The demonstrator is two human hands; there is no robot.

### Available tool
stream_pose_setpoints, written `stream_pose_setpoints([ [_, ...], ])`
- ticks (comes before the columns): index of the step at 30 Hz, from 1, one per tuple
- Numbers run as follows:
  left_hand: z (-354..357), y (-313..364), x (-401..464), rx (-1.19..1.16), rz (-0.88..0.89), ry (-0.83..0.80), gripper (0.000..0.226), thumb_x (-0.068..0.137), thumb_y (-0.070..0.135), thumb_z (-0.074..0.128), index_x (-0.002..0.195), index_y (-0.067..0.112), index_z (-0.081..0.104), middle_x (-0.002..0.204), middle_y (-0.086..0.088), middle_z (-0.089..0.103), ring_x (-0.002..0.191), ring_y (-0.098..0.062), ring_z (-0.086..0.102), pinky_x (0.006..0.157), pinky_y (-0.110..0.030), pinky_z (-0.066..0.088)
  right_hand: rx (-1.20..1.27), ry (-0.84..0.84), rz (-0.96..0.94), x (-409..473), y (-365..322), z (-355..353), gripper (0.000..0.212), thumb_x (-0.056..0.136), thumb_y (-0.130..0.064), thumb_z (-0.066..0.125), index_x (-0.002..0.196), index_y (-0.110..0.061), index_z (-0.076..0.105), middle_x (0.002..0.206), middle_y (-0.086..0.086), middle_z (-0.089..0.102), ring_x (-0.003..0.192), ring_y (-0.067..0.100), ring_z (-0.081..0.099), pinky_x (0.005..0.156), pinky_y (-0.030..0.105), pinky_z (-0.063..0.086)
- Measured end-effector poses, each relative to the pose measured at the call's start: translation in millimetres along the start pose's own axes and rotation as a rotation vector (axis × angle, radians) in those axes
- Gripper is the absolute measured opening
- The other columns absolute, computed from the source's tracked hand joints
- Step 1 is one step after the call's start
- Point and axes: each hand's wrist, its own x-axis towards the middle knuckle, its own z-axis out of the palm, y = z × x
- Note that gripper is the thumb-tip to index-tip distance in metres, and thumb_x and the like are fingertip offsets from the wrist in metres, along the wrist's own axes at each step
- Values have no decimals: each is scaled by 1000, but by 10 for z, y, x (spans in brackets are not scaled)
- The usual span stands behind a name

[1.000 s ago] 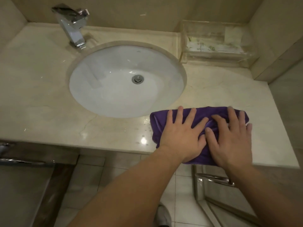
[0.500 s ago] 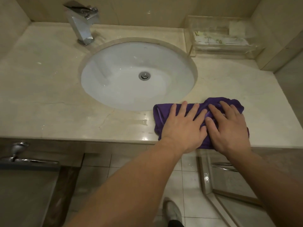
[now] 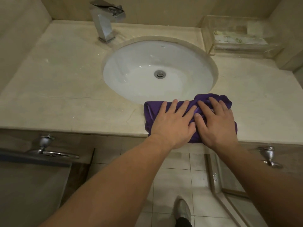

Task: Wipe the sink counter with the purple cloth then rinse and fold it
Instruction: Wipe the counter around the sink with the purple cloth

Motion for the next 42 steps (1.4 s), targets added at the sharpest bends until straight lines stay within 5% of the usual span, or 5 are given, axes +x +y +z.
stream_pose_setpoints([
  [42, -110, -2372, -1205, 18, -103, 35, 60, 103, 48, 16, 159, 30, 16, 168, 5, 15, 155, -22, 10, 125, -48, 9, -61, -96, -182, -102, -2603, 614, 69, 96, -54, 13, 156, -26, 31, 166, 6, 24, 154, 30, 14, 124, 49, 11],
])
